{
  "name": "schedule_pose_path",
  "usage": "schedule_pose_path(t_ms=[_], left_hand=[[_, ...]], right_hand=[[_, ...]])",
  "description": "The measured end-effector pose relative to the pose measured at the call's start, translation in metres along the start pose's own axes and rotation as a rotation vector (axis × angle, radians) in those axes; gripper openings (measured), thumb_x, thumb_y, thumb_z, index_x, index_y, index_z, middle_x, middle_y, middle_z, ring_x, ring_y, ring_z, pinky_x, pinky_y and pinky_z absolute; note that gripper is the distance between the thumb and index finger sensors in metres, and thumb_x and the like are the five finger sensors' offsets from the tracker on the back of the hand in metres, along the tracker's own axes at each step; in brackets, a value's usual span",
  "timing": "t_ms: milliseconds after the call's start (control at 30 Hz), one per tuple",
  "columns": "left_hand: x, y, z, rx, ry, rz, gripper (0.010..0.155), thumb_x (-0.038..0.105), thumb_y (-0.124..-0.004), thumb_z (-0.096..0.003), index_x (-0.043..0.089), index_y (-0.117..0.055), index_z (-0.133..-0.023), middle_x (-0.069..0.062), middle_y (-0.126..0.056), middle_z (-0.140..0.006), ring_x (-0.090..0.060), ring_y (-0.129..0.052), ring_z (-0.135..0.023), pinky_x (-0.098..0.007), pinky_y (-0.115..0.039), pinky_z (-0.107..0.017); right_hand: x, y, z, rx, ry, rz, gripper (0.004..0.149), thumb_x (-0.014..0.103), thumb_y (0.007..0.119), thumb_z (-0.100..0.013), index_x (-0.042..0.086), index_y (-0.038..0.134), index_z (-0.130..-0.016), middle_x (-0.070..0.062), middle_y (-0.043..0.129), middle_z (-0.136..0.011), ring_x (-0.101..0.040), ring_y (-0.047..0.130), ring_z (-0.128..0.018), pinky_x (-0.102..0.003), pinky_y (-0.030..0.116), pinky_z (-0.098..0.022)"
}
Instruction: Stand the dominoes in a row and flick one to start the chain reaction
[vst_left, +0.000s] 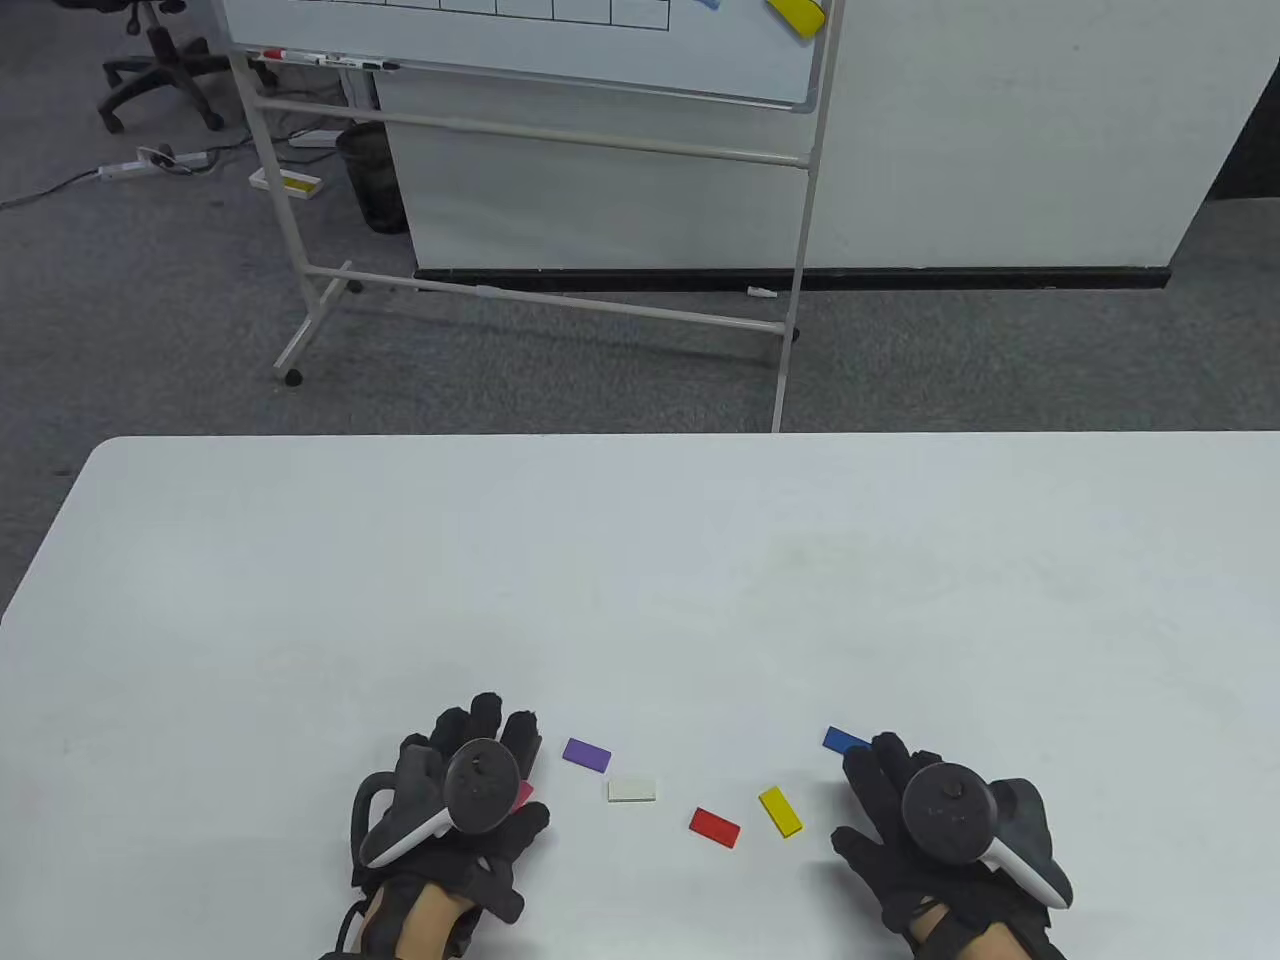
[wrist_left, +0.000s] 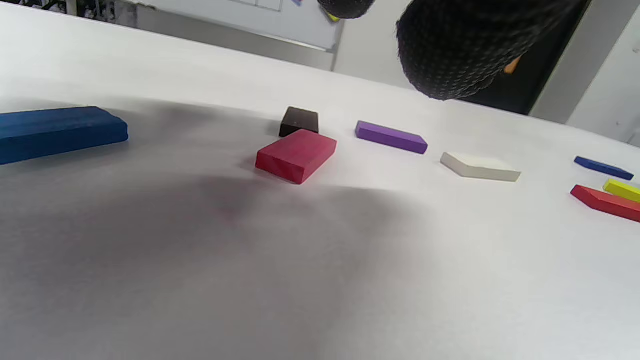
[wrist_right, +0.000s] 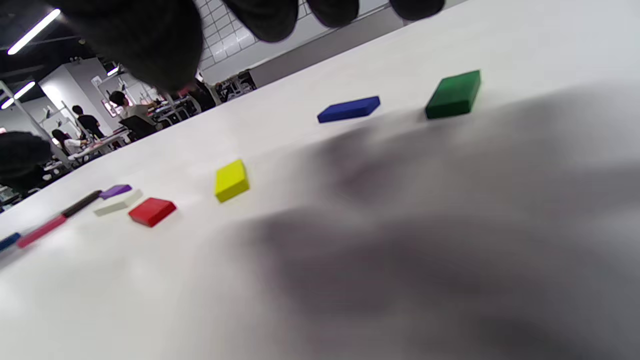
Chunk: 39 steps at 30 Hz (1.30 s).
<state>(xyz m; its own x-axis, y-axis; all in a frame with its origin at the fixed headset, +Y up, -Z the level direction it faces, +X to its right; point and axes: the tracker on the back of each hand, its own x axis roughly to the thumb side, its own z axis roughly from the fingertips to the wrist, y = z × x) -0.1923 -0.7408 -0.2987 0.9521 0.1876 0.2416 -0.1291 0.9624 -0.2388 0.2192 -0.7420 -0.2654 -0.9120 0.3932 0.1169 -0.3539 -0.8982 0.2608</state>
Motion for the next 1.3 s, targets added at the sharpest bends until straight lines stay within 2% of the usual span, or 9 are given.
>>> schedule_pose_path(t_ms=[200,367,500,667,833,900,967,1233,1300], left_hand=[[0.001,0.000,0.002,0.012,0.001,-0.015,0.085,0.056,-0.076,-0.0505,0.024,-0.030,-0.114,-0.010,-0.011,-0.116,-0.048,-0.023,-0.108,-0.073,-0.026,-0.070],[-0.003,0.002,0.004,0.021,0.006,0.010,0.085,0.056,-0.077,-0.0504,0.023,-0.030,-0.114,-0.011,-0.011,-0.116,-0.049,-0.023,-0.108,-0.073,-0.026,-0.070],[-0.006,0.001,0.002,0.017,0.008,0.030,0.085,0.056,-0.077,-0.0505,0.023,-0.031,-0.114,-0.011,-0.011,-0.116,-0.049,-0.023,-0.108,-0.073,-0.026,-0.070],[-0.010,0.002,0.001,0.010,0.011,0.053,0.085,0.056,-0.077,-0.0505,0.023,-0.031,-0.114,-0.011,-0.011,-0.116,-0.048,-0.023,-0.108,-0.073,-0.026,-0.070],[-0.010,0.004,0.001,0.012,0.006,0.086,0.084,0.056,-0.077,-0.0505,0.023,-0.032,-0.114,-0.011,-0.012,-0.117,-0.049,-0.024,-0.108,-0.073,-0.026,-0.070],[-0.009,0.003,0.001,0.001,0.004,0.079,0.084,0.056,-0.077,-0.0504,0.023,-0.032,-0.114,-0.011,-0.012,-0.117,-0.049,-0.024,-0.108,-0.073,-0.026,-0.070],[-0.009,0.002,0.000,-0.008,-0.001,0.065,0.084,0.056,-0.077,-0.0505,0.023,-0.032,-0.114,-0.011,-0.012,-0.117,-0.049,-0.024,-0.108,-0.073,-0.027,-0.070],[-0.011,0.000,-0.001,-0.032,0.008,0.071,0.084,0.057,-0.077,-0.0504,0.023,-0.033,-0.114,-0.011,-0.012,-0.117,-0.049,-0.024,-0.108,-0.073,-0.027,-0.069],[-0.011,0.001,0.000,-0.032,0.009,0.078,0.084,0.057,-0.077,-0.0504,0.022,-0.033,-0.114,-0.011,-0.013,-0.117,-0.049,-0.024,-0.108,-0.073,-0.027,-0.069]], right_hand=[[0.003,-0.001,0.002,-0.017,-0.007,0.001,0.080,0.055,0.073,-0.051,0.023,0.034,-0.113,-0.011,0.025,-0.120,-0.053,0.029,-0.108,-0.078,0.027,-0.066],[-0.008,-0.013,0.007,-0.101,0.027,-0.037,0.082,0.055,0.074,-0.051,0.022,0.031,-0.113,-0.013,0.027,-0.119,-0.054,0.031,-0.108,-0.078,0.028,-0.066],[-0.027,-0.019,0.011,-0.144,0.113,-0.061,0.082,0.053,0.078,-0.050,0.020,0.037,-0.113,-0.015,0.040,-0.118,-0.054,0.043,-0.106,-0.076,0.038,-0.066],[-0.050,-0.021,0.003,-0.248,0.306,0.073,0.079,0.047,0.086,-0.048,0.016,0.049,-0.110,-0.017,0.064,-0.110,-0.049,0.067,-0.099,-0.069,0.056,-0.063],[-0.054,-0.001,-0.018,-0.205,0.447,0.236,0.092,0.061,0.087,-0.042,0.013,0.047,-0.109,-0.018,0.073,-0.104,-0.046,0.076,-0.094,-0.064,0.064,-0.061],[-0.048,0.008,-0.025,-0.165,0.470,0.254,0.103,0.067,0.085,-0.041,0.012,0.033,-0.110,-0.021,0.060,-0.108,-0.049,0.067,-0.097,-0.066,0.059,-0.063],[-0.036,0.012,-0.031,-0.209,0.485,0.329,0.102,0.068,0.080,-0.041,0.012,0.031,-0.110,-0.018,0.064,-0.107,-0.046,0.071,-0.097,-0.064,0.062,-0.064],[-0.008,0.014,-0.042,-0.309,0.452,0.503,0.078,0.042,0.091,-0.046,0.009,0.054,-0.107,-0.006,0.093,-0.083,-0.030,0.100,-0.069,-0.056,0.078,-0.055],[-0.004,0.015,-0.042,-0.296,0.437,0.553,0.076,0.041,0.092,-0.046,0.009,0.058,-0.105,-0.007,0.095,-0.081,-0.030,0.101,-0.066,-0.056,0.079,-0.054]])
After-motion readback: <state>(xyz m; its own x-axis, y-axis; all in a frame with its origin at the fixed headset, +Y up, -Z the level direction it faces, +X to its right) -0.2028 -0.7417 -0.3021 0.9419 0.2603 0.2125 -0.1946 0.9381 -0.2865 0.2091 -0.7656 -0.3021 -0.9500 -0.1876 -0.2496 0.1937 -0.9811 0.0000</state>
